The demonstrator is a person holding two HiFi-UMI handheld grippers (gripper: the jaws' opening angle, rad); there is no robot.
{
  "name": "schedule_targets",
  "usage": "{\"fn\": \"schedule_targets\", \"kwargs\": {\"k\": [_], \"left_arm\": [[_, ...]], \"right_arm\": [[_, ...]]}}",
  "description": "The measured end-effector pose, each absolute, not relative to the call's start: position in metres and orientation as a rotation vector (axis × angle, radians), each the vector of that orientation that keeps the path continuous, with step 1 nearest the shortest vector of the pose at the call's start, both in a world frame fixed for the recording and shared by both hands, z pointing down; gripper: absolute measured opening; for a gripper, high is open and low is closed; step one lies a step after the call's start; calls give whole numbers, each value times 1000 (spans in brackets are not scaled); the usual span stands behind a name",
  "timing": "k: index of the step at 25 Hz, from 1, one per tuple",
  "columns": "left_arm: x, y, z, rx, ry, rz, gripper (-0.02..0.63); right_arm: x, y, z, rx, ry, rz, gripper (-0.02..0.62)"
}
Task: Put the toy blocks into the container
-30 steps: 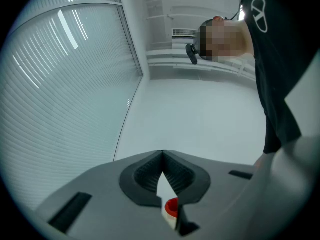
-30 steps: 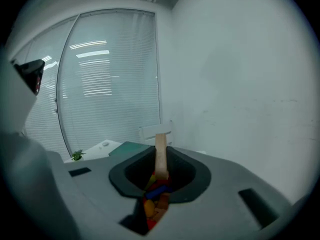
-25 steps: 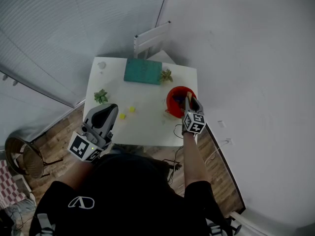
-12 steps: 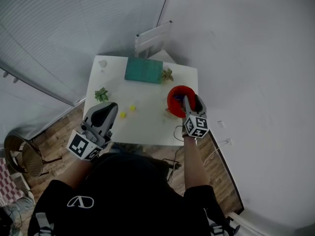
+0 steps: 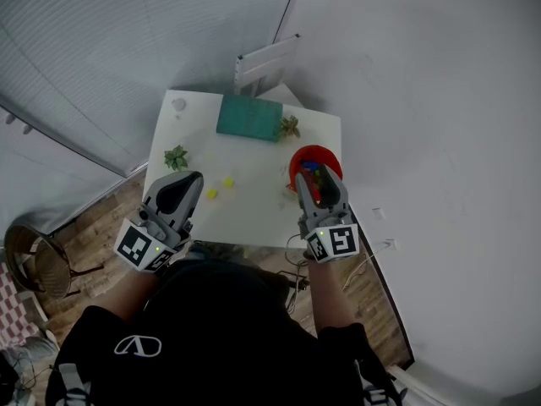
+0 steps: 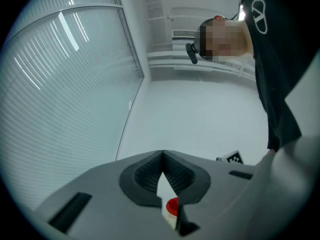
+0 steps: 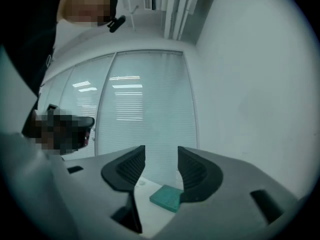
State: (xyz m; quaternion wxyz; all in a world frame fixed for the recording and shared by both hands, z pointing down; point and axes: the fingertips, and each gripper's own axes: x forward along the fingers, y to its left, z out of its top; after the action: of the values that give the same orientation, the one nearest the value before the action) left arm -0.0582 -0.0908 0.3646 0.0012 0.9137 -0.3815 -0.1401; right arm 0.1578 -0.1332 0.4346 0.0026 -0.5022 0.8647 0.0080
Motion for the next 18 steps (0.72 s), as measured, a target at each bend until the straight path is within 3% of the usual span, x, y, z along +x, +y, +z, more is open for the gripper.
{"fn": "schedule_targets", "kwargs": {"k": [10, 18], "left_arm": [[-68, -86, 364, 2860, -1220, -447, 5], [-77, -85, 366, 2848, -1244, -442, 5]], "right_arm": [[74, -84, 385, -1262, 2806, 161, 204], [54, -83, 395, -1186, 2861, 147, 204]]}}
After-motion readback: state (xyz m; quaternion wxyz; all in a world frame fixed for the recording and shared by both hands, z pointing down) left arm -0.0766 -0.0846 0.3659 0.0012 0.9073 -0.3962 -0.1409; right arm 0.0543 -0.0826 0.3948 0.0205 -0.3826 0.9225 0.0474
